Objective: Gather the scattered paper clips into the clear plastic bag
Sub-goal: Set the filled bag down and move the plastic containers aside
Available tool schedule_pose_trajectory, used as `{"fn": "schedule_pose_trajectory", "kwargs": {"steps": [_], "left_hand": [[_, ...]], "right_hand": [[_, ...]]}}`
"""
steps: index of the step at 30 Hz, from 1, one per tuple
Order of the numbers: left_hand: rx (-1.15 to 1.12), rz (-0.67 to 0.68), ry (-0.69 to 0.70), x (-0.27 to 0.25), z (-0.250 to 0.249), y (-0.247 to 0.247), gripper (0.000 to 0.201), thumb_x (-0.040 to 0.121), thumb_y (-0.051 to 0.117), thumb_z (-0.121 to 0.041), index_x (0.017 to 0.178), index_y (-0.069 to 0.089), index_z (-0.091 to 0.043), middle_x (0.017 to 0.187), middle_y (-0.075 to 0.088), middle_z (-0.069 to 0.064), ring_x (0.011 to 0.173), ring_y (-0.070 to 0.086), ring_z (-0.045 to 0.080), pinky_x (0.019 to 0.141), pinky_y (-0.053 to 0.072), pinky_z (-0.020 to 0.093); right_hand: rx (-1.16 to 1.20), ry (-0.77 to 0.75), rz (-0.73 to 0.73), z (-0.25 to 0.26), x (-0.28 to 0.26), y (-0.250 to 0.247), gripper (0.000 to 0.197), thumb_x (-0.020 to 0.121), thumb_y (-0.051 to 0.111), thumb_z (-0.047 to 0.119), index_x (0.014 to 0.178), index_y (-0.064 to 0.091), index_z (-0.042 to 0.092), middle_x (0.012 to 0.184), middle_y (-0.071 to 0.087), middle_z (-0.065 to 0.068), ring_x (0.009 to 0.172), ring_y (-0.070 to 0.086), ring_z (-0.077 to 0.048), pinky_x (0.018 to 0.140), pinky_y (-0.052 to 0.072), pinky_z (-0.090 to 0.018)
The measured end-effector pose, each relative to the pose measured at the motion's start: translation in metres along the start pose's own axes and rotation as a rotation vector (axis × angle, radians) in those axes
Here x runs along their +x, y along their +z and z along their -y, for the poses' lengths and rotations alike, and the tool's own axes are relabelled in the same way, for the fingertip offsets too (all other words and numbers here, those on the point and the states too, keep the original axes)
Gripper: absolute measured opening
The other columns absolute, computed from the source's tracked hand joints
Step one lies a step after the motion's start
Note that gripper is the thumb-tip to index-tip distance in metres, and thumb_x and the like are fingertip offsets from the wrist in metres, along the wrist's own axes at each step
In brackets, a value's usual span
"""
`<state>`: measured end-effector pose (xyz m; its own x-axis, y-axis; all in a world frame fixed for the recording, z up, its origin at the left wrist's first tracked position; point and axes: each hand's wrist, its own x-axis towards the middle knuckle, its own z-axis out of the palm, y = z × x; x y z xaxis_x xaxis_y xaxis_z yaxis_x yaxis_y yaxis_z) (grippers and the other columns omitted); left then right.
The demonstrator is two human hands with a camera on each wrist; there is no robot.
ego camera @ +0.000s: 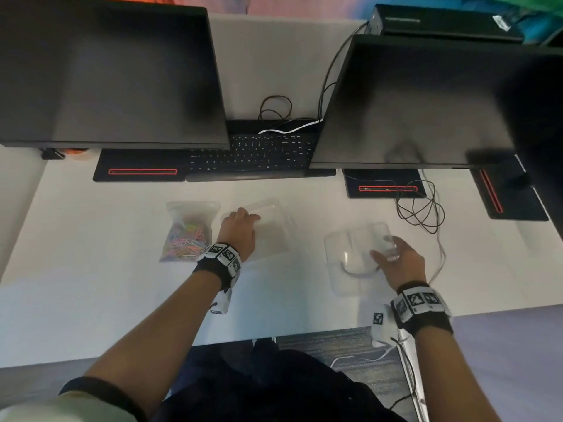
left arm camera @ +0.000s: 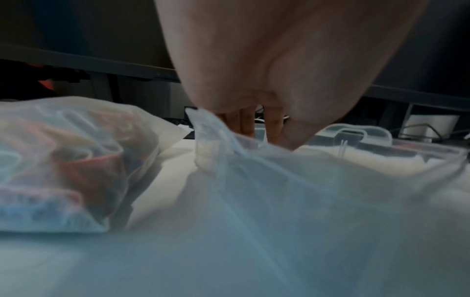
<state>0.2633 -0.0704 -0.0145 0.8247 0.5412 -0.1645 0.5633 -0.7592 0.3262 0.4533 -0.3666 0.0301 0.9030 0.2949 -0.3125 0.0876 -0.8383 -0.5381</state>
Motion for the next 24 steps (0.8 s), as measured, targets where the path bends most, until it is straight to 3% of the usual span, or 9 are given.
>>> {"fn": "schedule_pose_trajectory", "kwargs": {"steps": [2,4,7,9,12,14,17,21,24], "left_hand": [[-0.092,-0.104,-0.025,-0.006,0.002,-0.008,0.043,0.088,0.056,-0.010,0.131,0.056,-0.018,0.125,0.053,0.012,0.110,0.054,0.029,0.099,0.042,0.041],[-0.184,-0.218,-0.068,-0.013,0.010,-0.018,0.043,0.087,0.056,-0.003,0.128,0.059,-0.014,0.123,0.054,0.013,0.110,0.054,0.030,0.099,0.044,0.041],[-0.374,-0.274,-0.165,-0.027,0.029,-0.028,0.043,0.086,0.055,0.004,0.127,0.060,-0.011,0.120,0.052,0.016,0.109,0.055,0.031,0.102,0.044,0.038],[-0.451,-0.238,-0.216,-0.038,0.039,-0.026,0.044,0.087,0.057,0.002,0.129,0.058,-0.011,0.124,0.050,0.016,0.113,0.054,0.030,0.106,0.043,0.039],[-0.471,-0.232,-0.223,-0.054,0.046,-0.018,0.041,0.091,0.060,-0.003,0.131,0.055,-0.005,0.124,0.051,0.018,0.112,0.054,0.032,0.105,0.044,0.045],[-0.522,-0.216,-0.264,-0.059,0.049,-0.013,0.039,0.094,0.058,-0.009,0.133,0.053,-0.002,0.108,0.057,0.017,0.095,0.056,0.029,0.098,0.048,0.044],[-0.696,-0.165,-0.377,-0.062,0.047,-0.010,0.044,0.095,0.059,-0.023,0.136,0.049,-0.010,0.083,0.060,0.009,0.076,0.059,0.029,0.083,0.055,0.049],[-0.737,-0.107,-0.466,-0.063,0.038,-0.010,0.062,0.084,0.075,-0.026,0.138,0.047,-0.015,0.081,0.057,-0.004,0.070,0.057,0.015,0.081,0.054,0.032],[-0.784,-0.094,-0.469,-0.063,0.036,-0.009,0.066,0.081,0.078,-0.016,0.139,0.047,-0.014,0.080,0.056,-0.004,0.069,0.057,0.014,0.082,0.053,0.029]], "right_hand": [[0.170,-0.171,-0.058,0.030,-0.002,-0.014,0.034,0.088,0.065,0.030,0.121,0.061,0.023,0.076,0.069,-0.002,0.059,0.063,-0.014,0.060,0.048,-0.012],[0.299,-0.302,-0.053,0.064,-0.004,-0.018,0.029,0.093,0.059,0.029,0.121,0.061,0.027,0.069,0.065,0.002,0.053,0.057,-0.004,0.056,0.045,-0.006],[0.448,-0.368,0.146,0.106,0.001,0.002,0.040,0.094,0.058,0.034,0.133,0.053,0.027,0.083,0.072,0.000,0.066,0.063,-0.005,0.072,0.054,-0.020],[0.475,-0.387,0.295,0.127,0.008,0.031,0.048,0.094,0.058,0.032,0.139,0.045,0.022,0.090,0.075,0.001,0.067,0.063,-0.005,0.070,0.054,-0.020],[0.428,-0.393,0.420,0.145,0.019,0.079,0.053,0.094,0.058,0.028,0.143,0.041,0.015,0.087,0.075,-0.001,0.056,0.058,-0.005,0.067,0.052,-0.023],[0.369,-0.386,0.454,0.150,0.027,0.102,0.054,0.093,0.058,0.029,0.143,0.042,0.014,0.082,0.075,-0.002,0.053,0.058,-0.006,0.067,0.051,-0.024],[0.304,-0.363,0.507,0.154,0.029,0.122,0.054,0.089,0.063,0.031,0.138,0.048,0.014,0.077,0.074,-0.006,0.056,0.063,-0.009,0.070,0.057,-0.030],[0.196,-0.345,0.427,0.155,0.026,0.134,0.051,0.082,0.073,0.034,0.126,0.060,0.013,0.076,0.072,-0.008,0.067,0.070,-0.019,0.078,0.059,-0.034],[-0.047,-0.487,0.246,0.152,0.025,0.130,0.050,0.074,0.077,0.045,0.110,0.069,0.011,0.090,0.065,-0.007,0.084,0.062,-0.024,0.082,0.054,-0.036]]}}
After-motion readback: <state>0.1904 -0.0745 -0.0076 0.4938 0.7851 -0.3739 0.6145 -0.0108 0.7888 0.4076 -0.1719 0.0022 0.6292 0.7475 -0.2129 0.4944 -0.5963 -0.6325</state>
